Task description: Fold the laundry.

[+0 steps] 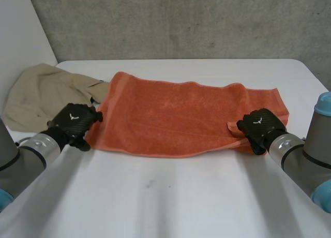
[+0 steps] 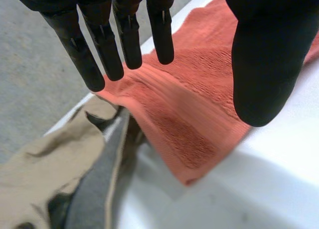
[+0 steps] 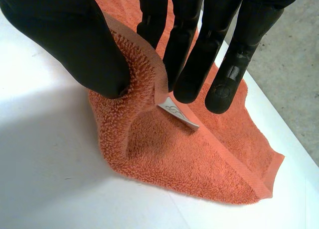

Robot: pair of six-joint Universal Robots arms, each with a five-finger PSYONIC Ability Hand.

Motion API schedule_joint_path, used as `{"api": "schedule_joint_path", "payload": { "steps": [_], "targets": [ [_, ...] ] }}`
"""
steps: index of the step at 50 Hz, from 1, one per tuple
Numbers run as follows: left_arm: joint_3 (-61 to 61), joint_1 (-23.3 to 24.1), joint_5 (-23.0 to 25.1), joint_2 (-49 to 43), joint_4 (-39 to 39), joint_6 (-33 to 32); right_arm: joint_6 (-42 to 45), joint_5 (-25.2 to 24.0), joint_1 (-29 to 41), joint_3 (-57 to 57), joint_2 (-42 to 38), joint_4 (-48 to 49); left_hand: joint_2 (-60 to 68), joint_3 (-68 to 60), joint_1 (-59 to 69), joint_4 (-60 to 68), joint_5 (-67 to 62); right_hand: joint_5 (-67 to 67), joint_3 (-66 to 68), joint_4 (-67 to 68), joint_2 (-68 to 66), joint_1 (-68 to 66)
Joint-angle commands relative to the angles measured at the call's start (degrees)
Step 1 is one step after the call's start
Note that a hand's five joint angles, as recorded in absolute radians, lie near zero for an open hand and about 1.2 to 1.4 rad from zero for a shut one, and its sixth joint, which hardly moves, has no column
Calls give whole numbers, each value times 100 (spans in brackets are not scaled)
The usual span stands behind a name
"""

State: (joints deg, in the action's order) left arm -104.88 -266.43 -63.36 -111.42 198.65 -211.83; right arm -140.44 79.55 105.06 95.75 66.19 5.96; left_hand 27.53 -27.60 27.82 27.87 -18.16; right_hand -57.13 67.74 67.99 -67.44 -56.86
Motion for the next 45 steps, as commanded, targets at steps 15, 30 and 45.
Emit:
{"api": "schedule_joint_path", "payload": {
  "steps": [15, 30, 45],
  "targets": [
    [662, 417, -72, -996, 43, 28, -10, -1, 15, 57, -10, 10, 673, -666, 644, 639, -610, -1287, 1226, 1201, -1256, -2314],
    [1119, 610, -80, -1409, 78, 19, -1, -1, 23, 66, -89, 10, 1582, -1575, 1553, 1547, -1519, -1287, 1226, 1201, -1256, -2314],
    [1602, 768, -572, -1734, 78, -25, -1, 26, -21, 66, -71, 1, 5247, -5240, 5218, 5213, -5184, -1287, 1226, 1201, -1256, -2314]
  ]
}}
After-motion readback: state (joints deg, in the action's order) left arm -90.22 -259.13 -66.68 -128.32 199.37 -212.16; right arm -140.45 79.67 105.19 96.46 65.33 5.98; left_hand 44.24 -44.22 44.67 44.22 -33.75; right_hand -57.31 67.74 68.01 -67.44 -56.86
